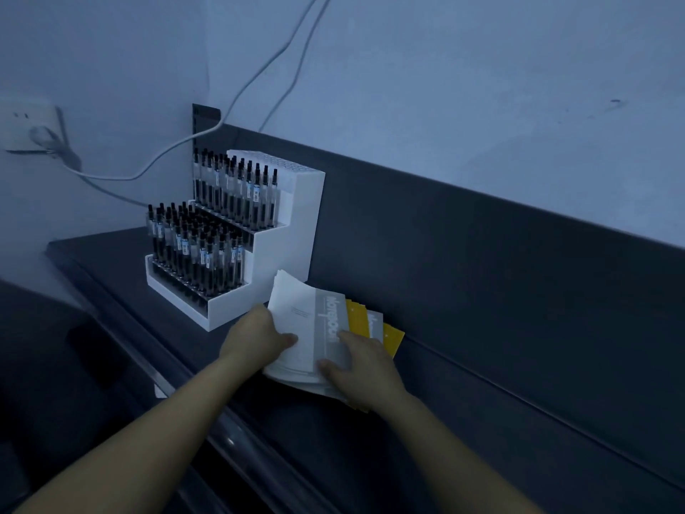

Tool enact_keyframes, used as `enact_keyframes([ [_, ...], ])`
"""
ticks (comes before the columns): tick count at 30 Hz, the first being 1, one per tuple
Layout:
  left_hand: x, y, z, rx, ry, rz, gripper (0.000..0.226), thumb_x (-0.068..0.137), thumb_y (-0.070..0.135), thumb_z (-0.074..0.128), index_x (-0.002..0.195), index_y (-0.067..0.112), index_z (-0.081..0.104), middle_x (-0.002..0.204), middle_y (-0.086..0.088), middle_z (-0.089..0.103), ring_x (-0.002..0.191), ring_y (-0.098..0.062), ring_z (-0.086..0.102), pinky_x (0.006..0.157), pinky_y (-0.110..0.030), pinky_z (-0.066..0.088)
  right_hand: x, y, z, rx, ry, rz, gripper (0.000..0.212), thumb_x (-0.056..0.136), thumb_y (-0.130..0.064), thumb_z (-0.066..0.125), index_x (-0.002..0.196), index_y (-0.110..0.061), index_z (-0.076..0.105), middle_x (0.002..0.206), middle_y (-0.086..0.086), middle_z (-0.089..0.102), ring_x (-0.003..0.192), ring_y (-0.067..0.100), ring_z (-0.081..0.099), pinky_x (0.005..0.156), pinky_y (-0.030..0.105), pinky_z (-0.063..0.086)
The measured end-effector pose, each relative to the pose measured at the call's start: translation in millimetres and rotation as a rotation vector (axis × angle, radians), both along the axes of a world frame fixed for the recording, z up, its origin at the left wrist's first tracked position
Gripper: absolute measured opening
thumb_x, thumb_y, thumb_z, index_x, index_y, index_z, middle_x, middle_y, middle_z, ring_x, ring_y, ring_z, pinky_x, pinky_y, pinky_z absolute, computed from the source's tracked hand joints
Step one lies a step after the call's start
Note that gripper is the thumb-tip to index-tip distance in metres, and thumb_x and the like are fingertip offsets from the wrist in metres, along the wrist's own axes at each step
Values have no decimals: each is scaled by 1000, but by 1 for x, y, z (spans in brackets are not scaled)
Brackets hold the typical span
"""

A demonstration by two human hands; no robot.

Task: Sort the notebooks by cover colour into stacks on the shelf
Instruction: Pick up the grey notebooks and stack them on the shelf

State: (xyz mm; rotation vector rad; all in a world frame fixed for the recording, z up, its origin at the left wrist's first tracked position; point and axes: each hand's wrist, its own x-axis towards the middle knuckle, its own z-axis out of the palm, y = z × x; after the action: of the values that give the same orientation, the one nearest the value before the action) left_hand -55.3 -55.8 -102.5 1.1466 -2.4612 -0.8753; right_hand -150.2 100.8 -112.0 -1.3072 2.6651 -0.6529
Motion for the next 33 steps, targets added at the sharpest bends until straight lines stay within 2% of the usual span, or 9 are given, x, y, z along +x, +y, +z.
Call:
enact_keyframes([
  [4, 4, 1, 9, -18, 25, 19, 33, 90, 26, 62, 110, 1, 52, 111, -15, 60, 87, -24, 50, 67, -28, 38, -13, 2, 2, -145, -280, -59, 36, 100, -21, 38, 135, -21, 44, 128, 3, 58, 114, 23, 55, 94, 39, 49],
  [7, 6, 2, 10, -2, 26, 44, 28, 92, 25, 58, 108, 2, 53, 102, -11, 58, 83, -23, 50, 67, -29, 40, -14, 4, 6, -194, -396, -69, 40, 101, -11, 34, 139, -21, 43, 130, -8, 53, 122, 15, 49, 93, 24, 41],
  [9, 7, 3, 10, 15, 28, 66, 24, 93, 25, 55, 105, 5, 49, 96, -7, 51, 84, -24, 49, 68, -30, 41, -14, 5, 8, -194, -418, -65, 41, 101, -9, 33, 140, -18, 41, 138, -3, 51, 125, 13, 46, 90, 19, 35],
  [13, 9, 8, 11, 55, 95, 108, 19, 97, 23, 49, 99, 7, 38, 94, -8, 49, 80, -26, 49, 64, -31, 39, -17, 4, 4, -174, -418, -80, 42, 101, -11, 34, 143, -17, 38, 147, 3, 44, 134, 16, 41, 98, 20, 33],
  [19, 20, 8, 16, 59, 165, 178, 17, 98, 23, 47, 103, 9, 40, 97, -8, 50, 83, -28, 50, 68, -34, 41, -12, 3, 7, -123, -372, -88, 40, 102, -21, 33, 142, -21, 42, 141, 1, 48, 124, 19, 47, 92, 25, 39],
  [22, 24, 15, 22, 61, 261, 151, 16, 100, 21, 47, 104, 7, 39, 95, -8, 51, 82, -26, 49, 69, -33, 40, -8, 3, 10, -113, -375, -80, 32, 103, -29, 30, 126, -23, 51, 117, -5, 55, 110, 19, 50, 82, 25, 36],
  [24, 26, 24, 27, 97, 352, 133, 20, 100, 19, 48, 112, 4, 42, 97, -6, 50, 86, -25, 49, 72, -32, 39, -3, 5, 13, -163, -387, -103, 32, 103, -38, 28, 106, -21, 55, 94, -8, 53, 96, 17, 50, 76, 28, 37],
  [28, 26, 42, 30, 217, 503, 129, 18, 99, 18, 49, 115, 10, 45, 102, -1, 53, 92, -23, 51, 77, -30, 40, 4, 15, 21, -361, -516, -147, 43, 101, -47, 29, 118, -23, 59, 114, -8, 57, 107, 14, 53, 87, 32, 43],
  [33, 25, 73, 29, 341, 638, 139, 12, 100, 20, 47, 106, 11, 44, 93, -3, 55, 75, -19, 54, 57, -28, 42, 11, 40, 29, -530, -531, -198, 21, 97, -32, 43, 110, -24, 58, 105, -7, 63, 96, 14, 59, 86, 36, 51],
])
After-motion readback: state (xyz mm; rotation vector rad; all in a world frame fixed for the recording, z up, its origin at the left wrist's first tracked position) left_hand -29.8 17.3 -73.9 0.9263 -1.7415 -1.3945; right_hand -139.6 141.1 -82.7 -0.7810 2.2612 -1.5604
